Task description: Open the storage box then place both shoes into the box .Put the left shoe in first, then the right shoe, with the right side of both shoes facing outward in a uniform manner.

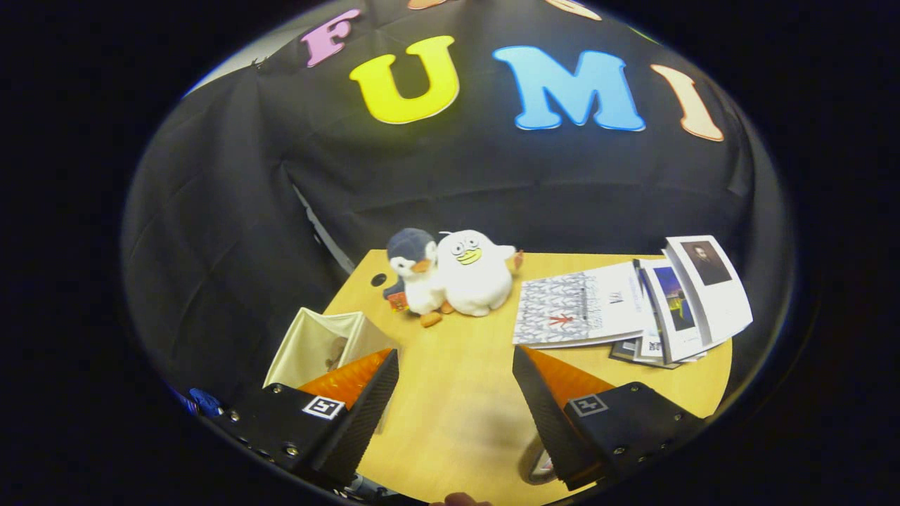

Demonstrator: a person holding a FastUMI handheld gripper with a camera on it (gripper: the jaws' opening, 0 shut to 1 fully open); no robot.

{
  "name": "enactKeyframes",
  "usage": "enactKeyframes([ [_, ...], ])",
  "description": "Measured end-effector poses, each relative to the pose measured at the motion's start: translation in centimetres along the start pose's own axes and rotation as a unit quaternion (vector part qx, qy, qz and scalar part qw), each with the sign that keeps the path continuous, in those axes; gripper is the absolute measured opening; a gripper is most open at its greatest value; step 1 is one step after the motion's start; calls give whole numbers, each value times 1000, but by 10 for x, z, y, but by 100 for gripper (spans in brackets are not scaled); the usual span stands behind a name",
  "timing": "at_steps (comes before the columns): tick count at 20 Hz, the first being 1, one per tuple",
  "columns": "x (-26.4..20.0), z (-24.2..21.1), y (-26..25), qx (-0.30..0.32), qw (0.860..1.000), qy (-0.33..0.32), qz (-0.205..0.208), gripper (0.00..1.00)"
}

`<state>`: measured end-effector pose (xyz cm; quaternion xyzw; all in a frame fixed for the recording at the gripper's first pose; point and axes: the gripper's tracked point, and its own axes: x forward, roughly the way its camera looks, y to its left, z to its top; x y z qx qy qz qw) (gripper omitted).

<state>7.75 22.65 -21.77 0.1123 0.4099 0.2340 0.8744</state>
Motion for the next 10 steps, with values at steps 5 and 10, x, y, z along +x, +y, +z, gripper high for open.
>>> enactKeyframes([
  [5, -8, -31, -62, 35, 999, -3, -32, 100],
  [10, -13, -60, -104, 71, 996, 1, -53, 100],
])
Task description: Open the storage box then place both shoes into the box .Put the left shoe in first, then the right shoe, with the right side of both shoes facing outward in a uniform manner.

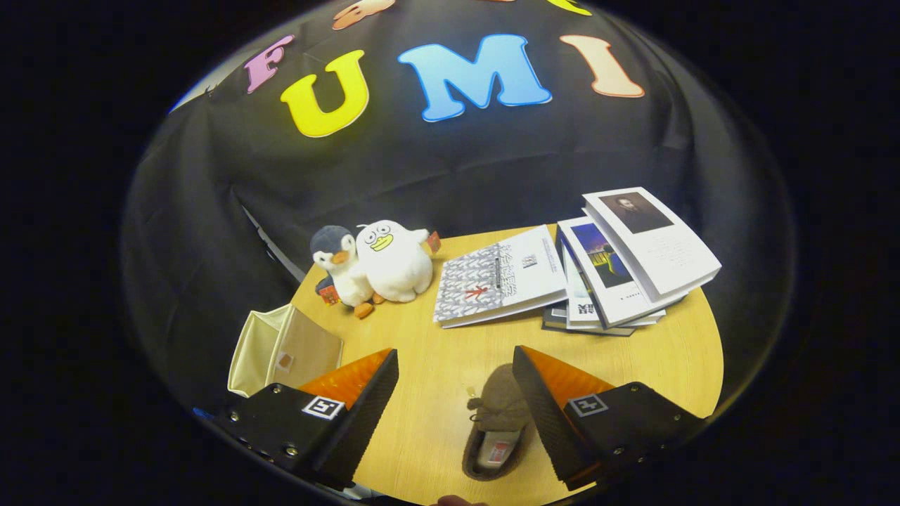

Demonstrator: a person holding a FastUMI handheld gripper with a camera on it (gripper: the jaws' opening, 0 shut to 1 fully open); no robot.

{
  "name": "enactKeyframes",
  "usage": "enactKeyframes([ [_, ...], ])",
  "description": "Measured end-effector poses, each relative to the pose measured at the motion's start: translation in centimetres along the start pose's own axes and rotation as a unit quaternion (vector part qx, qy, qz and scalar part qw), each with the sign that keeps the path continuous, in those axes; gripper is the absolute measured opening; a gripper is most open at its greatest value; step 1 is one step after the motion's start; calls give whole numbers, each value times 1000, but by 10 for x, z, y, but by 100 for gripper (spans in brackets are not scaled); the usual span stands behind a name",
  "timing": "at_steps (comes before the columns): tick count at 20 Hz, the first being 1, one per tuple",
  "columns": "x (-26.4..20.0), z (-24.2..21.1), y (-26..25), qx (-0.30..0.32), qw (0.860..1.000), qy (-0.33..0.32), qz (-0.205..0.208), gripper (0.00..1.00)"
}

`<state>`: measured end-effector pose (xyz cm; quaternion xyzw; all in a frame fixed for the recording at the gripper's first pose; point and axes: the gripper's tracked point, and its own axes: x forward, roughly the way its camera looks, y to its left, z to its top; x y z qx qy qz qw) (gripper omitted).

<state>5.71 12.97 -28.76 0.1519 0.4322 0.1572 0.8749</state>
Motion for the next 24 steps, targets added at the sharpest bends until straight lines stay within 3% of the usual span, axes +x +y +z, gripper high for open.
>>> enactKeyframes([
  [7, 4, -46, -44, 14, 999, 35, -19, 100],
  [19, 30, -157, -75, 18, 987, 156, -18, 100],
  [24, 53, -170, -90, 19, 982, 179, -55, 100],
])
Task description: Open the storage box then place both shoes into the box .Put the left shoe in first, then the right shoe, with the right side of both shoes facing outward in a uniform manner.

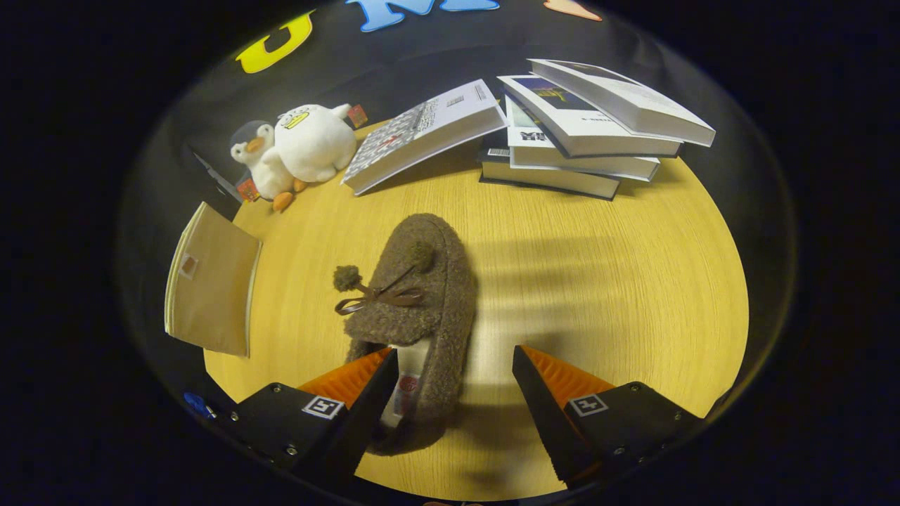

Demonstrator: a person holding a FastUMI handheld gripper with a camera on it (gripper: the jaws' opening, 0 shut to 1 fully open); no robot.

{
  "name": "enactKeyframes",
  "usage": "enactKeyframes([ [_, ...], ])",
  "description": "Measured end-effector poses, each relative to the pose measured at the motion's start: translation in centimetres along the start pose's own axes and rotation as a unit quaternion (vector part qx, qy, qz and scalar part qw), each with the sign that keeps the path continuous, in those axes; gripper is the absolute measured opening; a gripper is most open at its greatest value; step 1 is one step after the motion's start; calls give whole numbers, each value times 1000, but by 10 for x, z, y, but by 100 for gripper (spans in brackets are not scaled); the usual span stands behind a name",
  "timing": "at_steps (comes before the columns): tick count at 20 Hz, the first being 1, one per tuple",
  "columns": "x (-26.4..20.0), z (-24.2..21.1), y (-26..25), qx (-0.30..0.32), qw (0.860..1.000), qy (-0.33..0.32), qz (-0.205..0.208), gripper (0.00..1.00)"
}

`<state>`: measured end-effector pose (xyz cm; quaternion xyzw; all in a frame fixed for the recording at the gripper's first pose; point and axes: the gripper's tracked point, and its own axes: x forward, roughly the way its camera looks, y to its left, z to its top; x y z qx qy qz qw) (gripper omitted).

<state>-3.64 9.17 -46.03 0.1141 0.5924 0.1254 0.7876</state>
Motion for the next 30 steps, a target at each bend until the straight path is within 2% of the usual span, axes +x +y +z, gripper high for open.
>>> enactKeyframes([
  [2, 14, 5, -2, 17, 1000, 4, -6, 99],
  [3, 20, 3, -2, 23, 1000, 13, -5, 82],
  [4, 20, 3, 11, 42, 999, 19, 27, 77],
  [5, 20, 4, 14, 66, 997, 18, 27, 53],
  [6, 29, -1, 12, 52, 998, 26, 28, 29],
  [7, -9, 16, 6, 62, 998, 11, 16, 16],
  [8, 13, 8, 2, 52, 999, 15, 8, 3],
  [12, -6, 7, 10, 49, 998, 20, 19, 3],
  [18, -59, 41, 51, 31, 998, -1, 50, 3],
  [23, -99, 76, 103, -14, 997, -26, 71, 3],
  [30, -136, 109, 206, -89, 986, -49, 131, 3],
])
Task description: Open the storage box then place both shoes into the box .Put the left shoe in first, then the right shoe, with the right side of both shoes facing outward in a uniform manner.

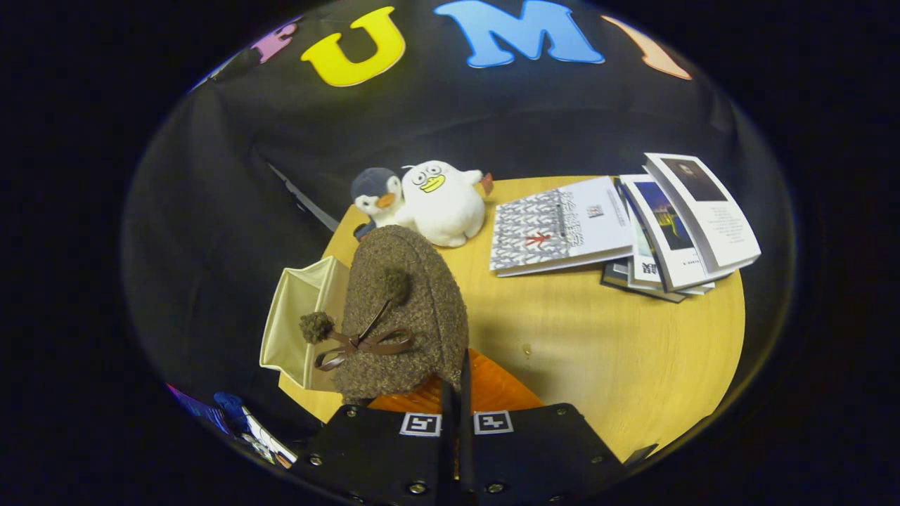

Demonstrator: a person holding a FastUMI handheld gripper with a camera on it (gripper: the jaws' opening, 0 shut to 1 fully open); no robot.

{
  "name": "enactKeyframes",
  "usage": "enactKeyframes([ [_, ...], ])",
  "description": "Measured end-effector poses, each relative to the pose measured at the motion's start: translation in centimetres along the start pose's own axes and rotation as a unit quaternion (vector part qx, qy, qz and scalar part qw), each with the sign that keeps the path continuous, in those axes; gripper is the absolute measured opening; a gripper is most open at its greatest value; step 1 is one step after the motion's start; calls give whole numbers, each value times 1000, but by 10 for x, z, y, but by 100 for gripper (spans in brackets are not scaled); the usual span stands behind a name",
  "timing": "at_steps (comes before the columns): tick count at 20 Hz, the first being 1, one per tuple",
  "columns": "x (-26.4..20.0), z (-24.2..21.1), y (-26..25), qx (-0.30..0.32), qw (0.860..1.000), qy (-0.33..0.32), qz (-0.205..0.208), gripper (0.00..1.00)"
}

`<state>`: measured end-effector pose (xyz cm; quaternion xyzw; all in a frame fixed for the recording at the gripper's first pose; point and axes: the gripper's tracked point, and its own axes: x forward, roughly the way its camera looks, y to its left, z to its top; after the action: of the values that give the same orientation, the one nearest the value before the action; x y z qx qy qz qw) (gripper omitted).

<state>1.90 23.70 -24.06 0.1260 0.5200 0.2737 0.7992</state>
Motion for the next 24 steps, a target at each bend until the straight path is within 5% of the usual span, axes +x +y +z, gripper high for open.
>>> enactKeyframes([
  [11, 67, 36, 173, -98, 990, 26, 96, 3],
  [24, 169, -5, 256, -150, 980, 100, 85, 3],
])
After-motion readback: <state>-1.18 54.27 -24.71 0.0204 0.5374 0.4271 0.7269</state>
